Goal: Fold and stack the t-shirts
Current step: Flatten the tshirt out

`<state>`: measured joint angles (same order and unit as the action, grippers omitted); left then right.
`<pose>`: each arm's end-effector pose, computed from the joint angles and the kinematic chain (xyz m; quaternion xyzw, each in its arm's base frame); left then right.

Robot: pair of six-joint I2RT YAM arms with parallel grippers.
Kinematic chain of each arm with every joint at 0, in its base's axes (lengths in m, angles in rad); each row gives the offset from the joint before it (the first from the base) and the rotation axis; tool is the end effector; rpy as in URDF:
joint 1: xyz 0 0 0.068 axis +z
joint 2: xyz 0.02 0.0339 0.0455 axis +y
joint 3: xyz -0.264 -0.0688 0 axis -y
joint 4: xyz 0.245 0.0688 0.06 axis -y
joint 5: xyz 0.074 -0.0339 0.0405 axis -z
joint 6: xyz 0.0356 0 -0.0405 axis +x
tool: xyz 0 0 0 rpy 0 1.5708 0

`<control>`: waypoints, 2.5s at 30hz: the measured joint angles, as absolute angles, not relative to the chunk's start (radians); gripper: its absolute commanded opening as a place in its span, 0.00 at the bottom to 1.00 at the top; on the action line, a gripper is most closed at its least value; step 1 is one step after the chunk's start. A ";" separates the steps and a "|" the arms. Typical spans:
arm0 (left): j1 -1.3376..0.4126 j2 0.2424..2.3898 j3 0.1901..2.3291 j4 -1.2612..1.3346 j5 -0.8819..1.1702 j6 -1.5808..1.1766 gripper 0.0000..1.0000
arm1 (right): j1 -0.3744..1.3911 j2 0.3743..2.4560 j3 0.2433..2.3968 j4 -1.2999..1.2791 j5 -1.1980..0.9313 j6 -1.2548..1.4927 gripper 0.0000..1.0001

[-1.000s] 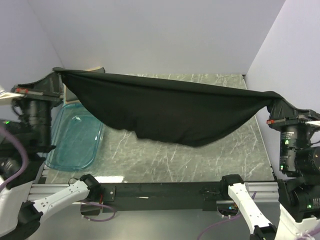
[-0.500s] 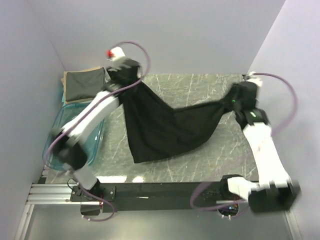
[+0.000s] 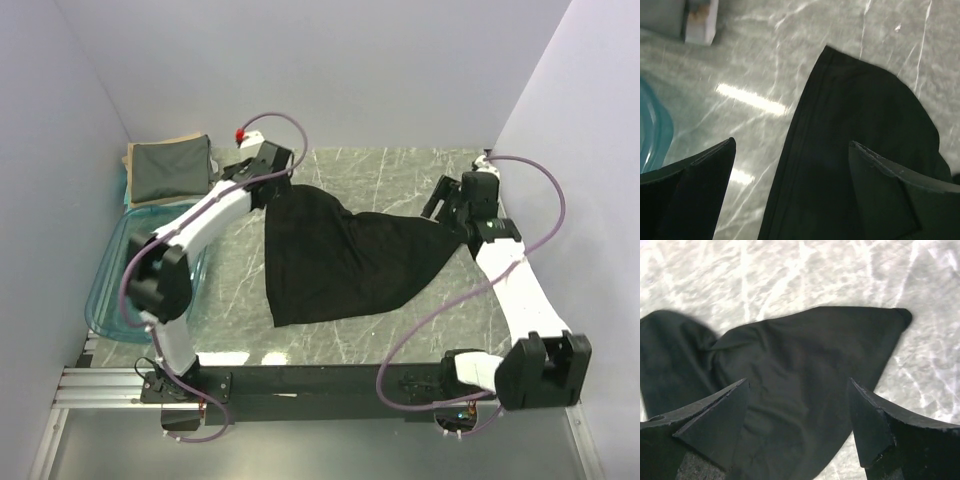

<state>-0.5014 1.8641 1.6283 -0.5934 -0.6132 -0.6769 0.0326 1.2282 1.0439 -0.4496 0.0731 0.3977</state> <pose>0.3766 -0.1831 0.2913 -0.1868 0.8756 0.0419 0.4435 0.2713 0.0062 0.3114 0.1781 0.8739 0.0645 0.4478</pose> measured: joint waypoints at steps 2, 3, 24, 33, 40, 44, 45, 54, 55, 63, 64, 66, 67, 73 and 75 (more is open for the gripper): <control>-0.501 1.778 1.533 -0.596 -0.591 -0.708 0.99 | 0.059 1.182 1.007 -0.435 0.050 0.391 0.84; -0.501 1.746 1.497 -0.601 -0.587 -0.728 0.99 | 0.088 1.161 0.990 -0.433 0.035 0.386 0.84; -0.291 1.220 1.125 -0.701 -0.512 -0.912 0.99 | 1.182 1.908 1.407 -0.418 0.062 0.299 0.79; -0.216 1.200 1.084 -0.690 -0.448 -0.907 0.99 | 1.186 2.015 1.423 -0.495 0.032 0.301 0.69; -0.205 1.200 1.084 -0.675 -0.432 -0.904 0.99 | 1.184 2.022 1.422 -0.505 0.008 0.320 0.43; -0.196 1.200 1.084 -0.670 -0.425 -0.903 0.99 | 1.182 2.016 1.405 -0.501 0.022 0.339 0.04; -0.194 1.200 1.084 -0.669 -0.420 -0.903 1.00 | 1.181 2.006 1.388 -0.498 0.030 0.345 0.00; -0.205 1.215 1.083 -0.590 -0.300 -0.857 0.99 | 1.174 1.687 0.990 -0.521 0.087 0.484 0.00; -0.215 1.221 1.083 -0.574 -0.286 -0.851 0.99 | 1.170 1.639 0.939 -0.541 0.092 0.504 0.00; -0.382 1.436 1.103 -0.506 -0.233 -0.840 0.99 | 0.966 1.388 0.704 -0.631 0.123 0.595 0.00; -0.398 1.475 1.104 -0.505 -0.233 -0.841 0.99 | 0.940 1.374 0.694 -0.633 0.124 0.596 0.00; -0.420 1.542 1.104 -0.509 -0.234 -0.842 0.99 | 0.915 1.361 0.686 -0.635 0.127 0.594 0.00; -0.425 1.569 1.104 -0.509 -0.236 -0.845 0.99 | 0.905 1.359 0.685 -0.636 0.130 0.590 0.00; -0.428 1.708 1.149 -0.526 -0.306 -0.861 0.98 | 0.865 1.356 0.680 -0.632 0.126 0.570 0.00; -0.423 1.754 1.188 -0.526 -0.327 -0.862 0.95 | 0.863 1.356 0.680 -0.628 0.122 0.564 0.00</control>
<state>-0.4232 1.7542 1.1881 -0.5259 -0.3275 -0.8623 0.8627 1.3560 0.6796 -0.6281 0.1223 0.5640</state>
